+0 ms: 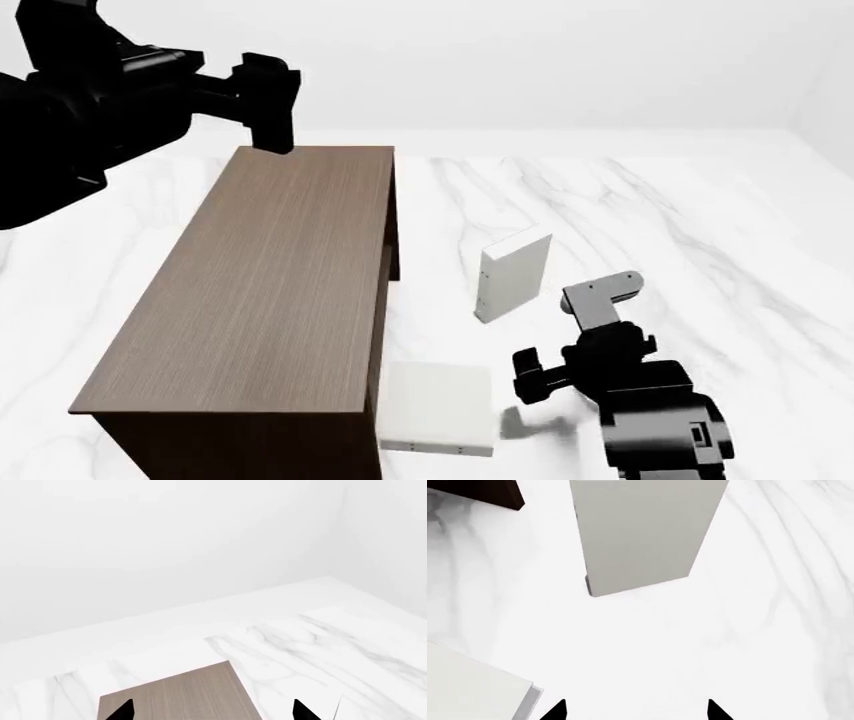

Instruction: Pick up the book on the right and place it under the cabinet shelf.

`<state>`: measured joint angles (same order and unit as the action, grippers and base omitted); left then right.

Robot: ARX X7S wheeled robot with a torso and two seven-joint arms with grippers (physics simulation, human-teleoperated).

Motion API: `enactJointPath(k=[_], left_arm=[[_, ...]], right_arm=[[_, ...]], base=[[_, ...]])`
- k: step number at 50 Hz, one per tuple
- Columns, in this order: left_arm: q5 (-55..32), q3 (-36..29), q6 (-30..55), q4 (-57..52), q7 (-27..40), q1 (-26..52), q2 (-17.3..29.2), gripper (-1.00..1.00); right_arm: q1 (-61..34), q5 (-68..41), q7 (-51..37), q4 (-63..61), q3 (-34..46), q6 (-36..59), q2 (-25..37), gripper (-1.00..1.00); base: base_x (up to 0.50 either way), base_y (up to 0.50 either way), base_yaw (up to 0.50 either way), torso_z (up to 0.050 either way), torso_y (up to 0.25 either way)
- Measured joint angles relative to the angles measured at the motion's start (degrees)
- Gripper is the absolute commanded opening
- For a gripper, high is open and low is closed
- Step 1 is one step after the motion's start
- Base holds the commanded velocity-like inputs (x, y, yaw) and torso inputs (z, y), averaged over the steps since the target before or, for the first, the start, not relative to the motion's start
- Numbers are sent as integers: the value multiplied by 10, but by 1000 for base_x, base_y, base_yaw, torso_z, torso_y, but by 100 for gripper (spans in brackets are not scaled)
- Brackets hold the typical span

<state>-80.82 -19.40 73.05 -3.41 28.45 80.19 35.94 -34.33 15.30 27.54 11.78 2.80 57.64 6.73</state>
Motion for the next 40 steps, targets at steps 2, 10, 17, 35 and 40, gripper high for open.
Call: enactJointPath(k=[2,10,17,35,40], left_arm=[[-1,0,0,0,1,0,1,100],[-5,0,-1,-3,5,-1,3,100],[-8,-1,-2,-3,7,-1,4,100],[-10,-7,-6,-2,7,1,4,100],[-12,-8,-7,-2,8,2,4,100]], right_arm=[[7,-1,-3,-3,-1,-4,0,100],[25,-5,-18,5,-5,-27,1,100],[29,-8,-35,32,-8,-53,1,100],[20,-20,-65,111,-7,-107,-2,100],[17,-23,-69,133,-3,-120,-4,100]], base=[[0,0,0,0,0],[0,0,0,0,0],[0,0,0,0,0],[0,0,0,0,0],[0,0,0,0,0]])
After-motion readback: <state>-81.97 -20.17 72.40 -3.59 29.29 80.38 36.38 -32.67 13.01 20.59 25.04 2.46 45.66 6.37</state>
